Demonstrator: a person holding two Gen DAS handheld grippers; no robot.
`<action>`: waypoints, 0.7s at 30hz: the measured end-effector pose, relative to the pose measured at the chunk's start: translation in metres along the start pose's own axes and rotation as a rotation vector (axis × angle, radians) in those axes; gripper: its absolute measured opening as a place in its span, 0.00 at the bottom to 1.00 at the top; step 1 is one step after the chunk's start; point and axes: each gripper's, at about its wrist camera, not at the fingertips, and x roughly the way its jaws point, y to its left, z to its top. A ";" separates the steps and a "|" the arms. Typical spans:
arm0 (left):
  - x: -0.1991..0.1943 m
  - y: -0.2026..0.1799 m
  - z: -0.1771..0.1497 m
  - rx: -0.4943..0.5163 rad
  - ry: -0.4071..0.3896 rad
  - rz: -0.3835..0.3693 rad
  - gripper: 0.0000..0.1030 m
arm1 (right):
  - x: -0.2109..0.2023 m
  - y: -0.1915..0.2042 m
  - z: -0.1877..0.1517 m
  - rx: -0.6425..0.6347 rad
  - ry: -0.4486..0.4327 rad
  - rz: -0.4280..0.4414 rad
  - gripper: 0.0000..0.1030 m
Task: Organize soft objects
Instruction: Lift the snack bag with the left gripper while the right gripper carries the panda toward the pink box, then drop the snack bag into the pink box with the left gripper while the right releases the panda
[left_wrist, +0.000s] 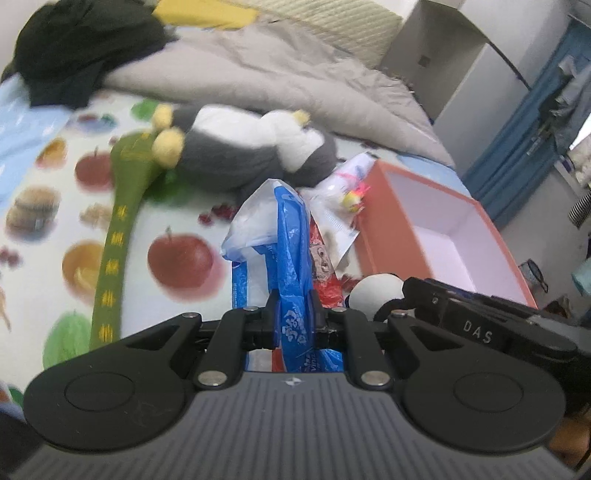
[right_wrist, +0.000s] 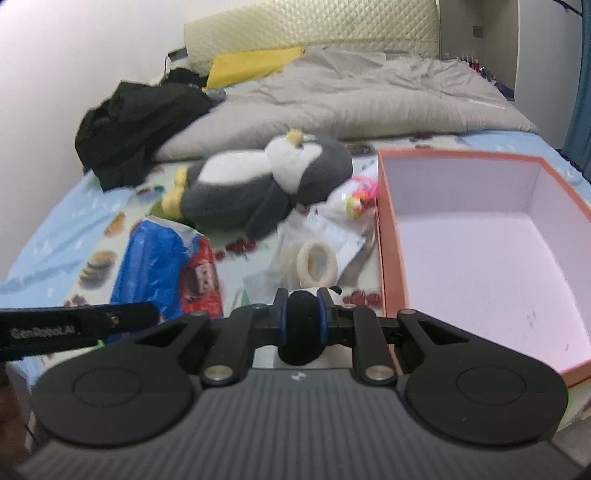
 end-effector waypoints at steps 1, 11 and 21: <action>-0.002 -0.005 0.006 0.016 -0.003 -0.008 0.15 | -0.005 -0.001 0.006 -0.003 -0.010 0.000 0.19; -0.014 -0.072 0.076 0.188 -0.007 -0.113 0.15 | -0.054 -0.027 0.072 -0.029 -0.133 -0.020 0.19; 0.005 -0.171 0.134 0.307 0.040 -0.218 0.15 | -0.097 -0.089 0.127 -0.010 -0.211 -0.119 0.19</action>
